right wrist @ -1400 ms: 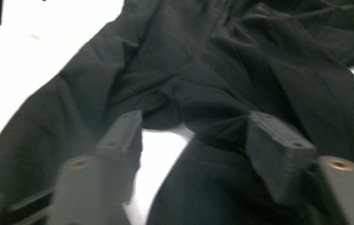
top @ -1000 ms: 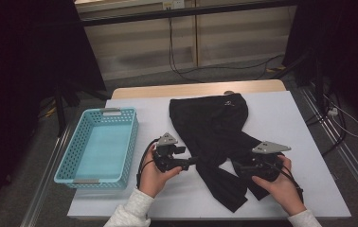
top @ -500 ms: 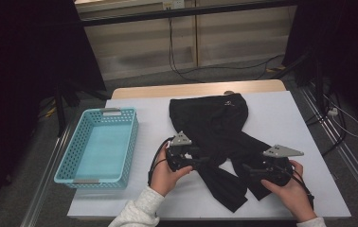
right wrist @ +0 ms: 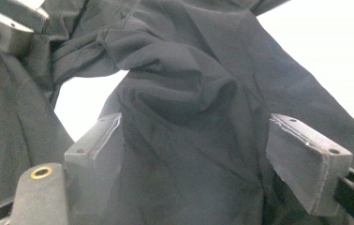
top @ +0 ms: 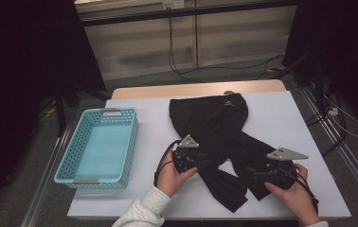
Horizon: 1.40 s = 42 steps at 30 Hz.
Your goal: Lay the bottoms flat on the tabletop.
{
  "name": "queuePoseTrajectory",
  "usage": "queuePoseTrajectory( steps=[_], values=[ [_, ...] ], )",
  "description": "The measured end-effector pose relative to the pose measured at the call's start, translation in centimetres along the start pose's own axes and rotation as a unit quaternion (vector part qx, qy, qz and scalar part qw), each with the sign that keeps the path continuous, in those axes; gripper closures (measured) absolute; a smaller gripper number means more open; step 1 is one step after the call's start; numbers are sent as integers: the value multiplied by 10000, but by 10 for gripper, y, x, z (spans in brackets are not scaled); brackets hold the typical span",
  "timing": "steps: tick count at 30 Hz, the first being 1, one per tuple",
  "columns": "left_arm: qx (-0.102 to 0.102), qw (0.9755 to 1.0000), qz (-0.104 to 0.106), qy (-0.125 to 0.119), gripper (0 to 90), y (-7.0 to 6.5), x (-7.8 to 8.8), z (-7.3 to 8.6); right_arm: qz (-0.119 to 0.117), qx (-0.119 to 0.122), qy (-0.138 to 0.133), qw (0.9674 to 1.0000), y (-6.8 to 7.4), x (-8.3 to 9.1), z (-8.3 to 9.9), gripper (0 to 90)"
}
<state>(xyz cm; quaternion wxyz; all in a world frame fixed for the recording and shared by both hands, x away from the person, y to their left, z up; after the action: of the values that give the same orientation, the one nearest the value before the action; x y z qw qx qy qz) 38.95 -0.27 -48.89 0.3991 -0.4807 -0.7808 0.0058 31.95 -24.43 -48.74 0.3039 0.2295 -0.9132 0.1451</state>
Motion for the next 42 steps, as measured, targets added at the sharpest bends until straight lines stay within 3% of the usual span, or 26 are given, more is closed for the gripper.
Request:
queuePoseTrajectory(
  steps=[4,14,20,31,34,35,38,39,42],
  values=[
    [46,9997,-65,214,765,1,-1,4,7,0,33,10000,0,0,2,201],
    [291,9991,-29,305,896,2,0,7,-19,10,58,10000,-2,-2,4,196],
    [423,9985,20,359,900,0,1,7,7,-40,-8,10000,-3,0,3,188],
    [604,9977,80,294,900,4,20,1,-66,145,6,9999,5,-3,-1,189],
    [518,9984,89,185,900,5,21,1,-84,152,10,9998,5,-4,-1,197],
    [503,9986,90,126,893,6,22,0,-86,164,5,9998,5,-4,-2,198],
    [395,9992,71,-95,727,7,21,-3,-107,174,-13,9998,5,-5,-3,200],
    [391,9992,68,-90,666,7,21,-3,-107,173,-15,9998,5,-6,-4,200],
    [246,9996,-2,-116,599,8,15,-2,-114,162,11,9998,6,-6,-4,200]
  ],
)
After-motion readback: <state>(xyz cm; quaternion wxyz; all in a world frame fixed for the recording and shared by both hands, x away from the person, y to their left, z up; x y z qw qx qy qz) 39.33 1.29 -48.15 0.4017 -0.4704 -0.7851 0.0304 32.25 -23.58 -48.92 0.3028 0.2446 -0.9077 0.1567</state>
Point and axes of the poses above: each handheld gripper's, and its own axes: x roughly backward along the jaws, z roughly out of its underside, y roughly to its left, the point moved 5 cm from there along -x, roughly forward along the jaws, and after that the axes turned 12 degrees about x, right-handed, at the moved point
